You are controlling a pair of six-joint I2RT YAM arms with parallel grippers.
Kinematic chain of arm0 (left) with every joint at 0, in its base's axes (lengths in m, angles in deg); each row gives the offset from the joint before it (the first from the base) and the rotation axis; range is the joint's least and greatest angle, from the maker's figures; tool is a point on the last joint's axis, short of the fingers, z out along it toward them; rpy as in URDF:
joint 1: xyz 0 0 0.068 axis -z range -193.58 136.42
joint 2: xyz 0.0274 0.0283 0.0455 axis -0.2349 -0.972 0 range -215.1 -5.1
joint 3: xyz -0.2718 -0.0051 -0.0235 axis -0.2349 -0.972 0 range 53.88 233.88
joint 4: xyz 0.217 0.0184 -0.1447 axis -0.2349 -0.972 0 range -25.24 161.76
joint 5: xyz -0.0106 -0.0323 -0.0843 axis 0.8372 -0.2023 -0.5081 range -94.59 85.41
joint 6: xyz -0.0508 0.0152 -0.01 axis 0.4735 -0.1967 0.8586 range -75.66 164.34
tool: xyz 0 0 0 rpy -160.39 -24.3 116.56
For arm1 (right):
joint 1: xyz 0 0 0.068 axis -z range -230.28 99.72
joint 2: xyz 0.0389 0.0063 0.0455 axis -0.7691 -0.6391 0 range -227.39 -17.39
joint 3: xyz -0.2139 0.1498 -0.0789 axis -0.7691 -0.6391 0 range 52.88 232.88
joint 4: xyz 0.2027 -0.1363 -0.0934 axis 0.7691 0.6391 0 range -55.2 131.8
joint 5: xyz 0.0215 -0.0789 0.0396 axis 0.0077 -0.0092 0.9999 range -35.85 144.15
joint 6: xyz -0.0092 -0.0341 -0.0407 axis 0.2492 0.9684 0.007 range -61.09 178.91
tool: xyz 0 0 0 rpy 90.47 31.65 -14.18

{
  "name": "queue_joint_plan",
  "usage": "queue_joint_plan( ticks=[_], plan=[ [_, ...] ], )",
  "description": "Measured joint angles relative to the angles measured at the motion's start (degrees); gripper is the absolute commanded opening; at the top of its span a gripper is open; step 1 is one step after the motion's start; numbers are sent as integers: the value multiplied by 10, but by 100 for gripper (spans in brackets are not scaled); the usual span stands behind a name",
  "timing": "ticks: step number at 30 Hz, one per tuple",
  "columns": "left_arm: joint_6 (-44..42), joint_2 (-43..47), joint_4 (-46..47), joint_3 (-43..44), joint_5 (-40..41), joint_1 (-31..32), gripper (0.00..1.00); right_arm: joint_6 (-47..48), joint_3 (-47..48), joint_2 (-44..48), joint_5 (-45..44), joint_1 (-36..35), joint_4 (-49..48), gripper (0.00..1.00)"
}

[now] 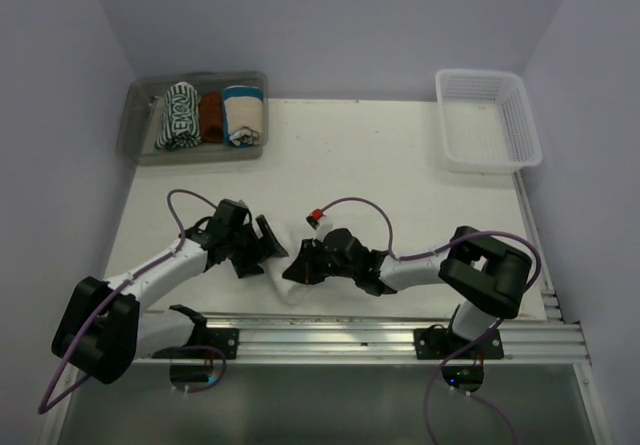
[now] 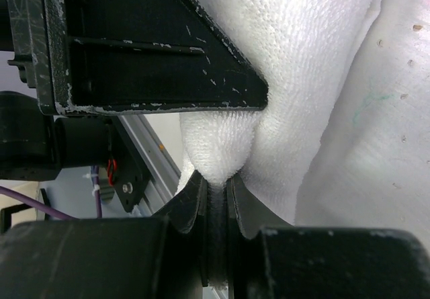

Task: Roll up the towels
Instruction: Roll the towel, then place the rolled towel into the container

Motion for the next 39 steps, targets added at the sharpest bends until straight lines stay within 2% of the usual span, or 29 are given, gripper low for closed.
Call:
queue_joint_plan(
  ticks=[5, 8, 11, 14, 16, 17, 18, 20, 21, 22, 23, 29, 35, 39],
  plan=[
    [0, -7, 14, -1, -4, 3, 80, -10, -4, -6, 5, 3, -20, 0],
    [2, -19, 27, -1, -6, 12, 71, -14, -6, -10, 10, 4, -31, 0],
    [5, -31, 43, -1, -6, 24, 66, -20, -11, -11, 16, 7, -42, 0],
    [9, -37, 49, 0, -5, 30, 53, -30, -17, -21, 22, 11, -63, 0],
    [12, -41, 49, 3, -3, 31, 41, -36, -20, -26, 29, 14, -76, 1],
    [11, -42, 49, 4, -2, 31, 36, -38, -21, -28, 30, 15, -82, 5],
    [10, -43, 46, 7, 0, 32, 29, -41, -23, -28, 30, 15, -85, 20],
    [6, -46, 34, 18, 5, 34, 24, -46, -26, -28, 30, 17, -91, 39],
    [-1, -51, 23, 29, 10, 35, 18, -46, -27, -28, 29, 17, -93, 50],
    [-5, -56, 12, 40, 17, 38, 16, -47, -27, -27, 28, 17, -93, 52],
    [-12, -61, -1, 52, 24, 39, 13, -42, -28, -24, 27, 17, -90, 60],
    [-56, -83, -83, 133, 75, 39, 9, 8, -29, 61, -17, 17, 19, 70],
    [-119, -111, -162, 235, 132, 37, 9, 74, -31, 210, -90, 18, 156, 73],
    [-170, -139, -224, 321, 161, 31, 9, 103, -38, 275, -135, 21, 217, 73]
  ],
)
